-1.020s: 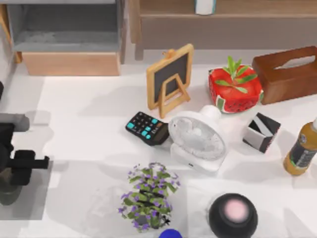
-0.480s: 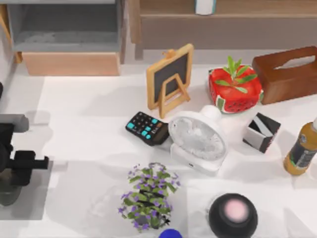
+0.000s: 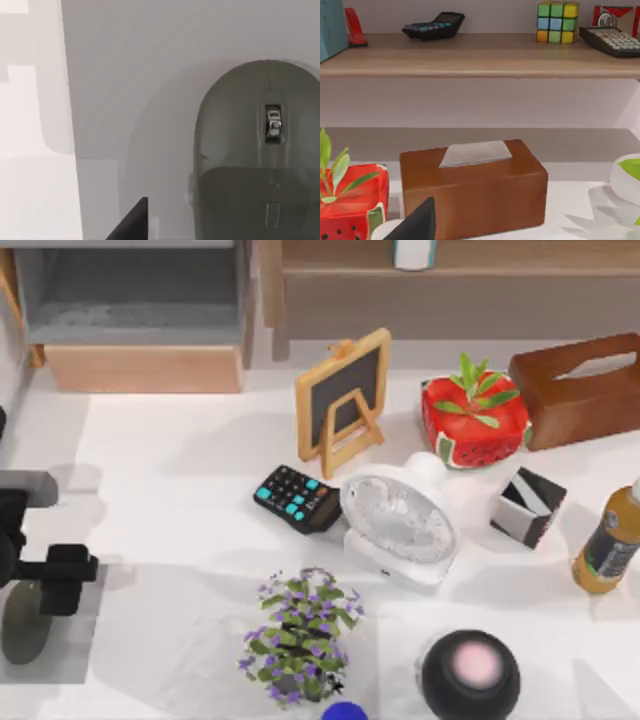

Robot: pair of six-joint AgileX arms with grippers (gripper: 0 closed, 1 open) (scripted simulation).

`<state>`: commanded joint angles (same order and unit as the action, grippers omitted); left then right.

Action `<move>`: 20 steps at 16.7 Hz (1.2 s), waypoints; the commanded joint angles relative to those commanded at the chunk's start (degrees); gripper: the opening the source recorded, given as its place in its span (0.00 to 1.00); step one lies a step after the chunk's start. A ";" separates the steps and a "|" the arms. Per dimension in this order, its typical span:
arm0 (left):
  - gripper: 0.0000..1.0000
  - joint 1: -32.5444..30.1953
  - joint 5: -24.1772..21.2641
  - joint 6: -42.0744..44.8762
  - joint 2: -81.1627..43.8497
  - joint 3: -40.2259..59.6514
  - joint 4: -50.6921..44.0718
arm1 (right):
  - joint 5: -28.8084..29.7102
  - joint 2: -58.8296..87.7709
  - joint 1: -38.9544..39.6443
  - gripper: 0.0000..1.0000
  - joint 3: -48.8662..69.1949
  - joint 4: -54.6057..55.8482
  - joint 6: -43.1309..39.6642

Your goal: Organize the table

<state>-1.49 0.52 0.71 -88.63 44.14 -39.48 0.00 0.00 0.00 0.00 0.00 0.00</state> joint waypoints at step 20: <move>1.00 23.35 -10.68 19.94 -5.19 -1.89 32.40 | 0.00 0.00 0.00 1.00 0.00 0.00 0.00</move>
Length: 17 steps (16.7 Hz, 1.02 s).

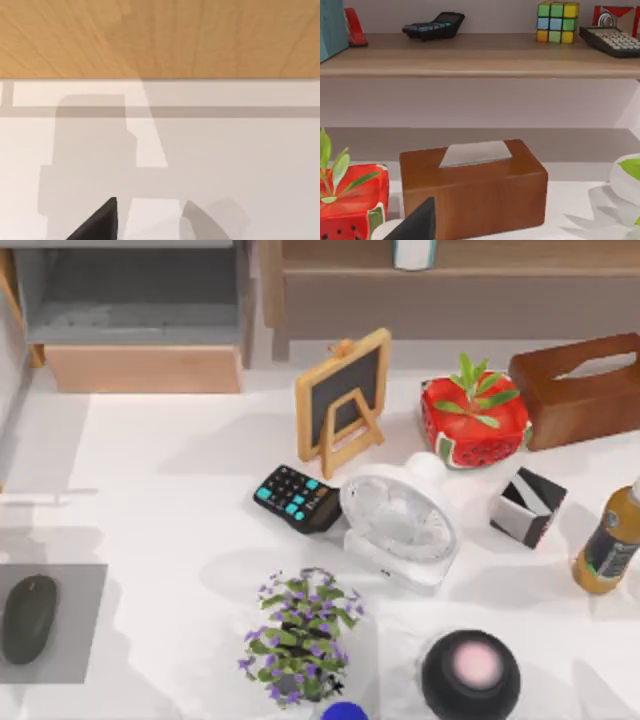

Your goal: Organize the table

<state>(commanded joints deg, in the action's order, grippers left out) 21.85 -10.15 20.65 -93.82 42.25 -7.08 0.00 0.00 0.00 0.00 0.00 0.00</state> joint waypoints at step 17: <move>1.00 25.40 -26.48 54.16 -17.58 -10.70 77.26 | 0.00 0.00 0.00 1.00 0.00 0.00 0.00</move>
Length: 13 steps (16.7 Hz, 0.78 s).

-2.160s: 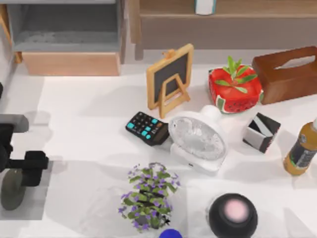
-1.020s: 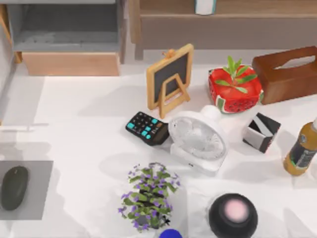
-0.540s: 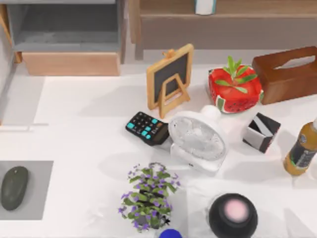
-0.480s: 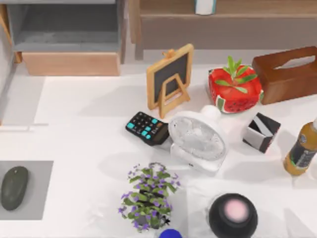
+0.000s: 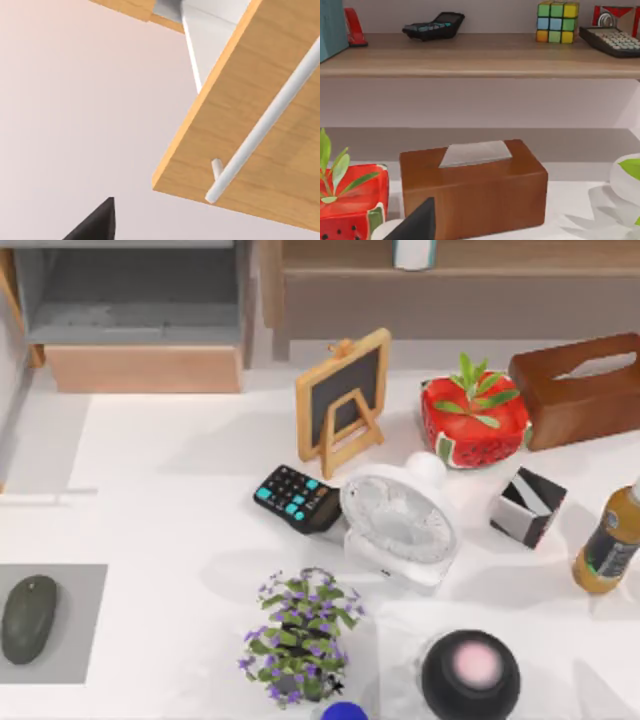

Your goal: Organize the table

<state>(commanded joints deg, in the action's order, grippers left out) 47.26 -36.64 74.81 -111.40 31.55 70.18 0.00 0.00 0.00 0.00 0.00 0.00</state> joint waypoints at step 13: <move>1.00 -6.05 -6.99 16.35 -2.70 -6.48 18.09 | 0.00 0.00 0.00 1.00 0.00 0.00 0.00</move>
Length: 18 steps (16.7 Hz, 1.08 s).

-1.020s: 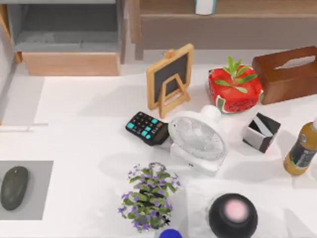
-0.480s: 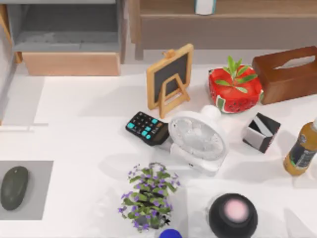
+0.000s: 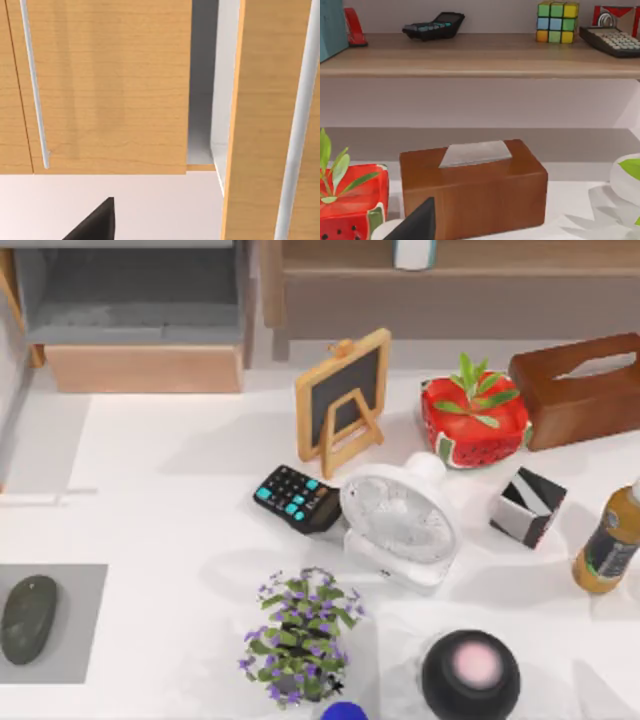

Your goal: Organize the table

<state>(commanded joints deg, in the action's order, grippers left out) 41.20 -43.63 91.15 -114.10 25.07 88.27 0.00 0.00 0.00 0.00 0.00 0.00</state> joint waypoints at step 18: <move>0.70 -3.45 3.42 -0.07 -1.76 4.48 -2.62 | 0.00 0.00 0.00 1.00 0.00 0.00 0.00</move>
<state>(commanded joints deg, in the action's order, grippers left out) 37.75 -40.20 91.08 -115.87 29.55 85.64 0.00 0.00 0.00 0.00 0.00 0.00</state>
